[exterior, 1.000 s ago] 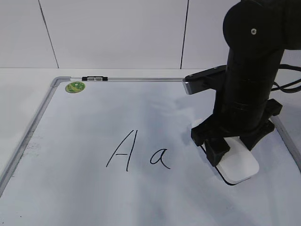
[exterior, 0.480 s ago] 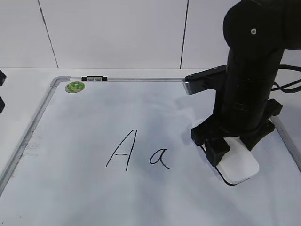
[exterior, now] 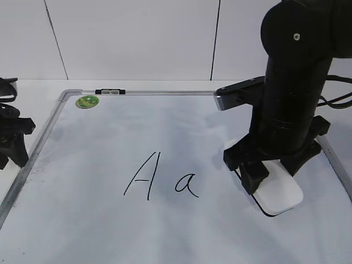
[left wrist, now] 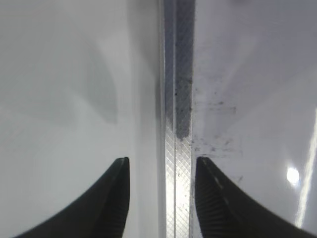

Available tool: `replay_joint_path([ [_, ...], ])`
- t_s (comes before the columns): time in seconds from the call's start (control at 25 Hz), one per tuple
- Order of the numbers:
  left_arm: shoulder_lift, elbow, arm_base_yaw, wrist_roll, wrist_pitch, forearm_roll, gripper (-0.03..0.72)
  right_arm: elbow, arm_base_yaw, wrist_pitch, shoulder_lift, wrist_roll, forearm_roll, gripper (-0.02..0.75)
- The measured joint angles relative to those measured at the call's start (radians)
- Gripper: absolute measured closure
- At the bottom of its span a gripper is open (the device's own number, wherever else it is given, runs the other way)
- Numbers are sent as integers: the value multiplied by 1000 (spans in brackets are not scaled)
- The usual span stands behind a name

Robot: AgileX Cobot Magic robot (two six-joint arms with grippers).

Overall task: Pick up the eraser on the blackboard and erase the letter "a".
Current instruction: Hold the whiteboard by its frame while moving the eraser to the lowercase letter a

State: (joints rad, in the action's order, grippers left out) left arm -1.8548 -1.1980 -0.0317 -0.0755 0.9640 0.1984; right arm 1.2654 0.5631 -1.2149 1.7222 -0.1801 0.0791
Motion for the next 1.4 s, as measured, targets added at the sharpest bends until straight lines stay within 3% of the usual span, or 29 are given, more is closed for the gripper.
replay_joint_path([
  [1.2,-79,-8,0,0,-67,5,389,0,0,0,0,-2,0,183],
  [1.4,-79,-8,0,0,-66,18,487,0,0,0,0,-2,0,183],
])
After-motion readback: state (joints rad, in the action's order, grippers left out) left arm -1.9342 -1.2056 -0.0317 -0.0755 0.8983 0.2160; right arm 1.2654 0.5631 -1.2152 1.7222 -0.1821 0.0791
